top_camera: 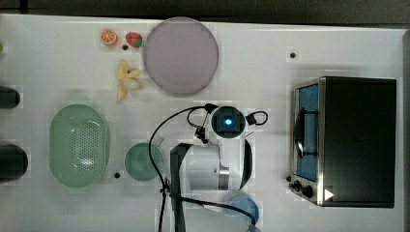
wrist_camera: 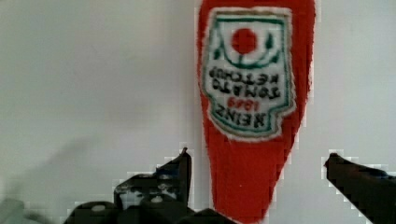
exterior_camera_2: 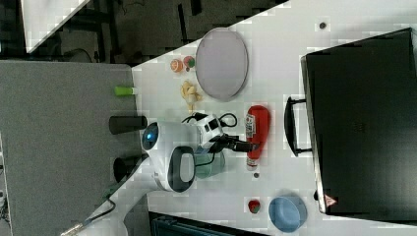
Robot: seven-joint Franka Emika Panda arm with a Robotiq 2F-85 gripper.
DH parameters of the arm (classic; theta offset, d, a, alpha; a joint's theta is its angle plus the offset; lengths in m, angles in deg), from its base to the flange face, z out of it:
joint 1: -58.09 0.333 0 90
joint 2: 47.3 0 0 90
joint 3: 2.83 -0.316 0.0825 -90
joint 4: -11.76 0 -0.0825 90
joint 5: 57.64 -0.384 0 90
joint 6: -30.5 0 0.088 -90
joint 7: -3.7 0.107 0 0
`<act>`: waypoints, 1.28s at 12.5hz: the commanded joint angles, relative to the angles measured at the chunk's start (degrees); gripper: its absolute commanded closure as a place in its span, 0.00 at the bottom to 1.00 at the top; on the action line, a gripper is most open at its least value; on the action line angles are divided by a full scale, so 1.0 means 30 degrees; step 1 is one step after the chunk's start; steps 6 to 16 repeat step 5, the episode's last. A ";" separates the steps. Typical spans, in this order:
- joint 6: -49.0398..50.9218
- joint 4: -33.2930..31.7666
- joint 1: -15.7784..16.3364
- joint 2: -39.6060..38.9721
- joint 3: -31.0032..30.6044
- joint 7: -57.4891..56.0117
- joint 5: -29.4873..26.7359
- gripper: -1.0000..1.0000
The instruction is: Pick ketchup from strainer and place it on the table
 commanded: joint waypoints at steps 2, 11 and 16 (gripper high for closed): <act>0.2520 0.3135 -0.0225 0.2921 -0.0268 0.1776 -0.0125 0.00; 0.8299 0.6622 -0.0217 0.3970 -0.0411 0.5547 -0.0125 0.00; 0.8299 0.6622 -0.0217 0.3970 -0.0411 0.5547 -0.0125 0.00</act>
